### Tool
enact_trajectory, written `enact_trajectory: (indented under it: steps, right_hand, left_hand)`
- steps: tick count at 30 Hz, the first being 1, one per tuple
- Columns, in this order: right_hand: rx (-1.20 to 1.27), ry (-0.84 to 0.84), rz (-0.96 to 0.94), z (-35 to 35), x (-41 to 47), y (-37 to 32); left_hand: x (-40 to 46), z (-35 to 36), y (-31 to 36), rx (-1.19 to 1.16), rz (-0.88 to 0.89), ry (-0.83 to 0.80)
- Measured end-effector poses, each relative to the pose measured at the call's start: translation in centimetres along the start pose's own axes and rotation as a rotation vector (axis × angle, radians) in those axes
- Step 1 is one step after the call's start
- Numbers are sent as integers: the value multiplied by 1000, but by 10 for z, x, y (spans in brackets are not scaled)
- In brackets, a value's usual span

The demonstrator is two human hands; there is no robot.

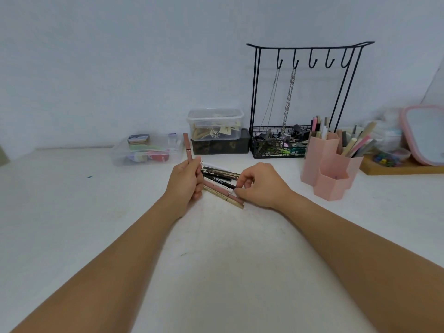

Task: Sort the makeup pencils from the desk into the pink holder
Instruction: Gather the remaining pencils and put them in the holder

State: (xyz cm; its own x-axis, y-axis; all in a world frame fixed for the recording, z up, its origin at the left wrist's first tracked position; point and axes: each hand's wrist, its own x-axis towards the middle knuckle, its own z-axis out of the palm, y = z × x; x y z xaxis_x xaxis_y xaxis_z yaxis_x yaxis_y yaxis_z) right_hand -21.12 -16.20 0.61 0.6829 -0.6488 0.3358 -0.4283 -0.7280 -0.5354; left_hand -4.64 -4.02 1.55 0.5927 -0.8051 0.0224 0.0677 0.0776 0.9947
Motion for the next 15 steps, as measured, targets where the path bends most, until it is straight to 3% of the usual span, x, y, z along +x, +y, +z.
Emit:
enact_trajectory:
  steps: [9, 15]
  right_hand:
    - [549, 183, 106, -6, -4, -6]
    - [738, 124, 41, 15, -10, -39]
  left_hand:
    - [5, 4, -3, -98, 69, -13]
    - [-2, 11, 2, -359, 65, -109]
